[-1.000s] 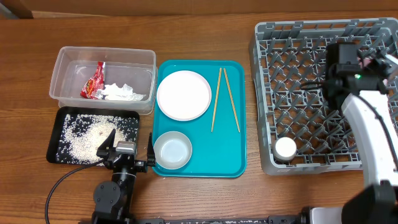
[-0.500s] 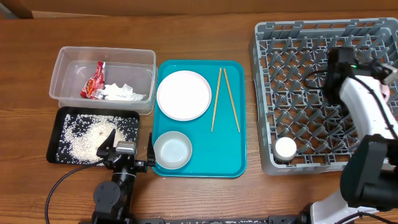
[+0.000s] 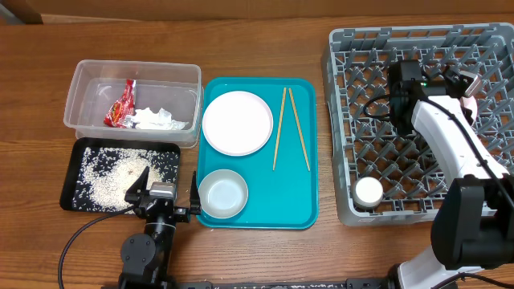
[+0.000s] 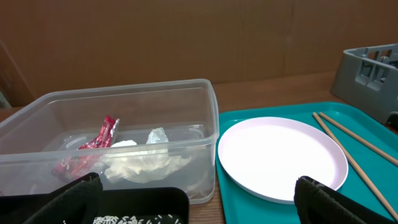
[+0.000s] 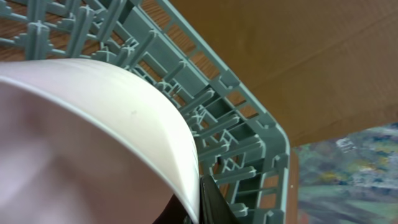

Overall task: Sort waste into correct bins and load items into the dishwasher
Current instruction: 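Place the pink-white bowl into the dish rack with the right gripper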

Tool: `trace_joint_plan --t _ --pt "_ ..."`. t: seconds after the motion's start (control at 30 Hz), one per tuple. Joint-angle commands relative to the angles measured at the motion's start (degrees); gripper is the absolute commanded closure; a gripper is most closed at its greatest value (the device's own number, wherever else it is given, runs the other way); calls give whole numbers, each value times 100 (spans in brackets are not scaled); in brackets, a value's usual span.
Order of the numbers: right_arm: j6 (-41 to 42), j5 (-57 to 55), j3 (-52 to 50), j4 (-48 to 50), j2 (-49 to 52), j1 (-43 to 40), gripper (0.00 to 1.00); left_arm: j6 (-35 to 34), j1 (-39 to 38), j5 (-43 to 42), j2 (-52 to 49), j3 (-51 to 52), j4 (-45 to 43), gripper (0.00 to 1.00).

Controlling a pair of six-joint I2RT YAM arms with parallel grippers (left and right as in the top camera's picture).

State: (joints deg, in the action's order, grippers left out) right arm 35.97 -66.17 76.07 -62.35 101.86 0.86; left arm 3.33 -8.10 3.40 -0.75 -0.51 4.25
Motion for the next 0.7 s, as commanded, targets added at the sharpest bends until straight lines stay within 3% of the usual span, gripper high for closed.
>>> trace_joint_plan --t 0.0,0.47,0.57,0.67 --pt "-35 -118 2 20 94 -162 96 -76 61 -46 52 22 -17 0" --pt "-57 83 -107 57 114 -170 96 -74 61 -46 52 22 -17 0" --pt "-496 -452 -260 402 114 -184 96 -74 61 -46 52 22 -17 0" --pt "-688 -192 -264 498 114 -273 96 -74 61 -46 52 22 -17 0"
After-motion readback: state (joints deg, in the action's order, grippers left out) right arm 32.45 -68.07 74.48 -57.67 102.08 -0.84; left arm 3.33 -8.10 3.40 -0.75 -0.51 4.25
